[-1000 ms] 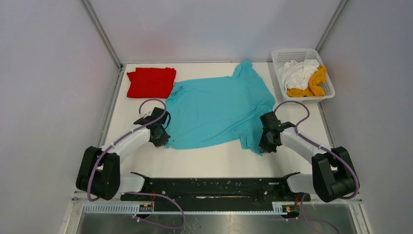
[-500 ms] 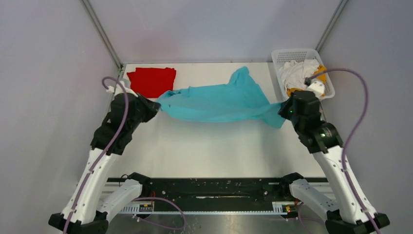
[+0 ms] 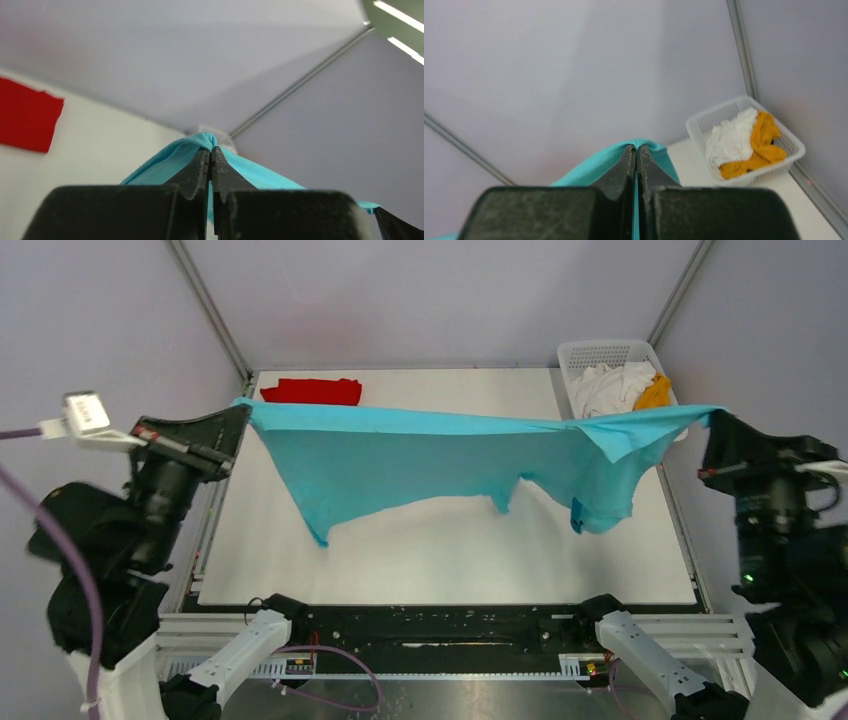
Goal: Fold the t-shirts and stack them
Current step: Flatten out the tshirt
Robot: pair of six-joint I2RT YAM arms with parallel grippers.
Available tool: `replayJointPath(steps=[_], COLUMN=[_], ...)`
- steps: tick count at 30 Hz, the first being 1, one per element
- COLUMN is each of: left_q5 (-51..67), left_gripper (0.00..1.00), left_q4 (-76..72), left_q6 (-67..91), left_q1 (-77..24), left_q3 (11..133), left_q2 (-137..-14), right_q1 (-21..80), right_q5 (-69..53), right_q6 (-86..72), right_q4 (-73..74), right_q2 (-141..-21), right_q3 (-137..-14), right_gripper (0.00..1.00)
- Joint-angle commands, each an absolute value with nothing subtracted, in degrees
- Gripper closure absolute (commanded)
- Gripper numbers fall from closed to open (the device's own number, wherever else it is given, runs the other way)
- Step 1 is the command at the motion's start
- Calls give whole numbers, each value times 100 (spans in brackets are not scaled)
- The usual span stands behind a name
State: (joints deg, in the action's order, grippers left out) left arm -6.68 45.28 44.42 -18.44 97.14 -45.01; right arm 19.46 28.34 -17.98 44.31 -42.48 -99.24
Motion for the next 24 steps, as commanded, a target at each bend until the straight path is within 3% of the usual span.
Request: replayJointPath(steps=[1, 11, 18, 24], left_q5=[-406, -197, -937, -2416], left_gripper=[100, 100, 100, 100], left_q4=[4574, 4543, 4540, 4466], left_q6=[4196, 4058, 3966, 3929], left_q1=[-1840, -1830, -1837, -1836], left_q3=[10487, 10714, 9745, 8523], left_q2=[-4302, -4135, -4456, -5546], right_q1=[1947, 1942, 1945, 1942], right_q5=[2564, 2289, 3142, 4017], right_q6=[-1213, -739, -595, -662], right_q4=[4612, 5003, 4200, 3193], right_q2=[-4210, -4496, -4479, -4727], right_q3=[-10792, -11774, -10301, -8450], right_gripper=[100, 100, 100, 100])
